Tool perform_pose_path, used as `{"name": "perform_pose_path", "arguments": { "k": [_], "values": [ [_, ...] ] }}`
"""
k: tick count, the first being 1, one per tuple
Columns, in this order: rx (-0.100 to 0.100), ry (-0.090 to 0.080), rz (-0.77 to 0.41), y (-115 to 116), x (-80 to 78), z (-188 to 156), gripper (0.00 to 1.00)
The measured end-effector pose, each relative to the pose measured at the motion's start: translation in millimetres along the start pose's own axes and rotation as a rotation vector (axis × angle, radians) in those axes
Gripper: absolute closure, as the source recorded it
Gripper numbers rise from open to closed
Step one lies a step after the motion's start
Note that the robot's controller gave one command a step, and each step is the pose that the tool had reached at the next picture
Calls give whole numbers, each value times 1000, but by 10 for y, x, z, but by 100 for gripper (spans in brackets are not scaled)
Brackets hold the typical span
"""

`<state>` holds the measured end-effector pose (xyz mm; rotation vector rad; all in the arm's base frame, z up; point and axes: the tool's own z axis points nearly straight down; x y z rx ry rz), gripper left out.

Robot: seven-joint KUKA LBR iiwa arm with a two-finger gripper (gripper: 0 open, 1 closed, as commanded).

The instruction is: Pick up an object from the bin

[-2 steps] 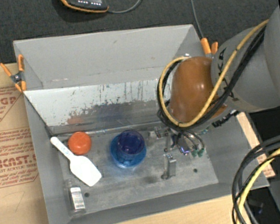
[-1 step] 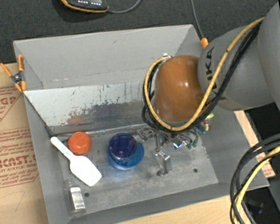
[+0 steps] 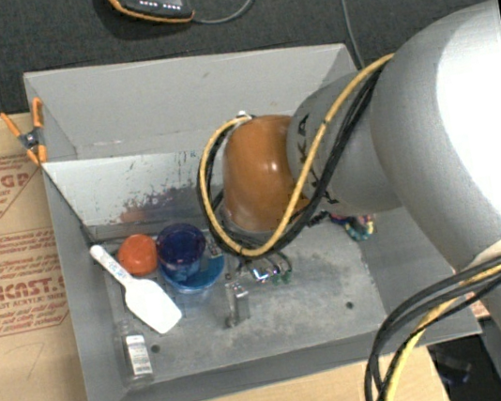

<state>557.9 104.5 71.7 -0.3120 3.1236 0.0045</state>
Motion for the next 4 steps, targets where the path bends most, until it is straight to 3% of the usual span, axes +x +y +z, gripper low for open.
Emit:
{"name": "perform_pose_path", "arguments": {
  "k": [1,4],
  "values": [
    [3,-11,-520,-137,-187,-5,100],
    [2,-11,-519,-130,-185,-43,100]
  ]
}}
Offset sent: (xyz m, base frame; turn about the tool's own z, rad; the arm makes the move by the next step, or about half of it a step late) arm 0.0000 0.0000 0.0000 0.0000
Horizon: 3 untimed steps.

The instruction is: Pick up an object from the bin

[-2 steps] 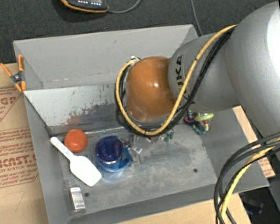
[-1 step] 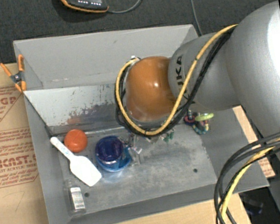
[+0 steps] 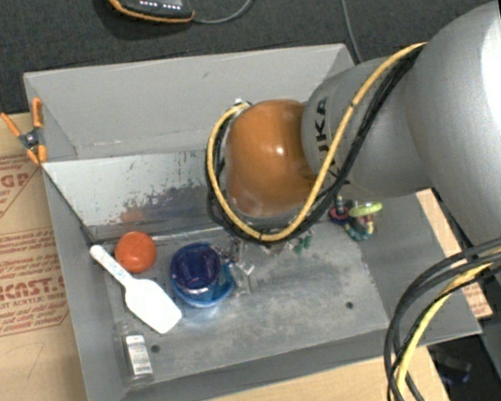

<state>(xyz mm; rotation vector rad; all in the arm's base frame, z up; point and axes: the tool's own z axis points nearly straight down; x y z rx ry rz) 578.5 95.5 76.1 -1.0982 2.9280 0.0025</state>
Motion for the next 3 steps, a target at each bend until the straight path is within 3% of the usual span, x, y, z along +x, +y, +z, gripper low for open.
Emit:
{"name": "perform_pose_path", "arguments": {
  "k": [3],
  "values": [
    [-5,7,1,18,15,-229,100]
  ]
}}
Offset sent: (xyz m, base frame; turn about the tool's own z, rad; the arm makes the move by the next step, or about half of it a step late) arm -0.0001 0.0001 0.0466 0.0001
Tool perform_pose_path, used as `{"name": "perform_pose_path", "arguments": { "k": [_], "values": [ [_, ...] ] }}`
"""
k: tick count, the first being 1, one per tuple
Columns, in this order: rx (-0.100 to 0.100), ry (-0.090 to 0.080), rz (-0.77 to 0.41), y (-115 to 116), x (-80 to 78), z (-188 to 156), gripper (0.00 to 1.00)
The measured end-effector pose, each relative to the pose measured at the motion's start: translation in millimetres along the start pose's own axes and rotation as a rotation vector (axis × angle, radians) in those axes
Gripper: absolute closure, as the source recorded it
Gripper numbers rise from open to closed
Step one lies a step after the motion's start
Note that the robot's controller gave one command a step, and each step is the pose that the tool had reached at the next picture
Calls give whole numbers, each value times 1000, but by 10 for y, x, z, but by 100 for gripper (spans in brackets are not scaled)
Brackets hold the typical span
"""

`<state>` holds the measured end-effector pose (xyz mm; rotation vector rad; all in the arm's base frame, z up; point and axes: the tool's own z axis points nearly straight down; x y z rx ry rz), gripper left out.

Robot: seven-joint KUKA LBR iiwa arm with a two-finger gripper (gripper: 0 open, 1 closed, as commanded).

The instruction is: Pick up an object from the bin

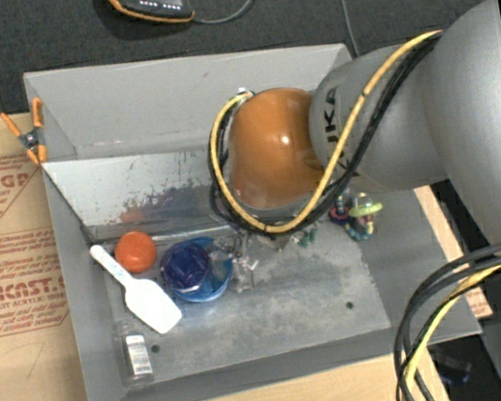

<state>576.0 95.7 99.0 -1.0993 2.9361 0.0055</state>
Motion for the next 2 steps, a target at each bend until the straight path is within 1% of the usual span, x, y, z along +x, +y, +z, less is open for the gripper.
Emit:
{"name": "perform_pose_path", "arguments": {
  "k": [2],
  "values": [
    [1,-3,0,0,-12,-449,100]
  ]
}}
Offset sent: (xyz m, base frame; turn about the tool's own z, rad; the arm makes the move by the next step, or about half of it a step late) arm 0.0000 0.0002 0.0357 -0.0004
